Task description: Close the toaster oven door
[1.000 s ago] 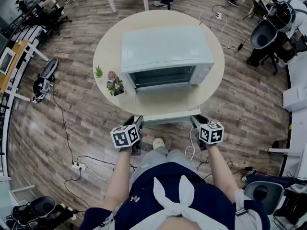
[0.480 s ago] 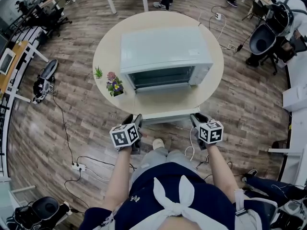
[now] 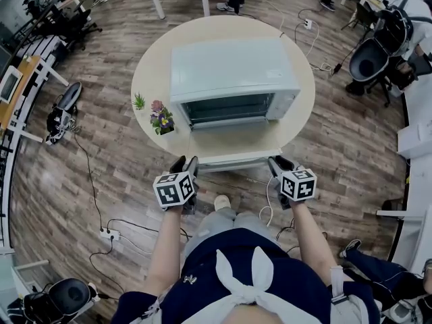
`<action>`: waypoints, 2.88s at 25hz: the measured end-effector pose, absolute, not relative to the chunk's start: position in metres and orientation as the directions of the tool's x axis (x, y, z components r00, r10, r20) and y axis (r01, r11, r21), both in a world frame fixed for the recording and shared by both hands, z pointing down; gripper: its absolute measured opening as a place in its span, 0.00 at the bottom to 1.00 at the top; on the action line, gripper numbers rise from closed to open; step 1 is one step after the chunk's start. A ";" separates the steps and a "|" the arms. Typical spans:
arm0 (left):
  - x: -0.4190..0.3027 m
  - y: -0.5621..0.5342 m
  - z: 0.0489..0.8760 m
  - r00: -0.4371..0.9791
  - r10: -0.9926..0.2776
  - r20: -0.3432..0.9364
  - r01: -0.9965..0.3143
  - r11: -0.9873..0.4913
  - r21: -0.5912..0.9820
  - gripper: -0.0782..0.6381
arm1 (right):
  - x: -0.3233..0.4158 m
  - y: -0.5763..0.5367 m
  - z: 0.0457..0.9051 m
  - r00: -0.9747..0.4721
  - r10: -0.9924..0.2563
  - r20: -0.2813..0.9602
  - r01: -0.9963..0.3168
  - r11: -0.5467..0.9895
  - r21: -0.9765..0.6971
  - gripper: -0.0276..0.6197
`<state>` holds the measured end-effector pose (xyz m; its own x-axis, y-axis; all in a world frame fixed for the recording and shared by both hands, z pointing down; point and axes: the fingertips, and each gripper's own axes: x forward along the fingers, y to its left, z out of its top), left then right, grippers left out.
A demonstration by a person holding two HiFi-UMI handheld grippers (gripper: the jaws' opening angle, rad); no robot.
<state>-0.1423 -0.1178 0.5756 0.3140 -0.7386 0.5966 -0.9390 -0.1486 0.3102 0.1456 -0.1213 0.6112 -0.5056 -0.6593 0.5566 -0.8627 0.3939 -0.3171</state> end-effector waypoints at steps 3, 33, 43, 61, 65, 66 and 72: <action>-0.146 -0.114 0.570 0.319 -0.753 0.576 -0.930 -0.131 0.344 0.36 | 0.147 -0.120 0.610 -0.501 -0.660 0.559 -0.865 0.396 -0.307 0.19; -0.126 -0.108 0.570 0.393 -0.750 0.532 -0.894 -0.176 0.412 0.34 | 0.147 -0.134 0.583 -0.507 -0.708 0.492 -0.861 0.389 -0.328 0.18; -0.125 -0.112 0.572 0.381 -0.746 0.547 -0.903 -0.173 0.393 0.26 | 0.147 -0.134 0.582 -0.502 -0.719 0.481 -0.863 0.383 -0.329 0.18; -0.124 -0.116 0.569 0.392 -0.748 0.535 -0.905 -0.212 0.368 0.24 | 0.148 -0.137 0.578 -0.475 -0.740 0.475 -0.877 0.356 -0.323 0.18; -0.125 -0.118 0.568 0.389 -0.748 0.537 -0.909 -0.218 0.355 0.24 | 0.148 -0.139 0.576 -0.474 -0.744 0.471 -0.877 0.350 -0.331 0.18; -0.125 -0.119 0.567 0.390 -0.749 0.536 -0.909 -0.219 0.355 0.24 | 0.148 -0.140 0.575 -0.476 -0.745 0.467 -0.875 0.349 -0.336 0.18; -0.124 -0.126 0.560 0.386 -0.753 0.534 -0.911 -0.219 0.349 0.24 | 0.149 -0.146 0.569 -0.485 -0.755 0.441 -0.867 0.348 -0.357 0.18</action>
<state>-0.1242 -0.1259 0.5601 0.3859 -0.7526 0.5336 -0.9110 -0.2195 0.3492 0.1493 -0.1461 0.5685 -0.4852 -0.7550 0.4410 -0.8666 0.3482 -0.3574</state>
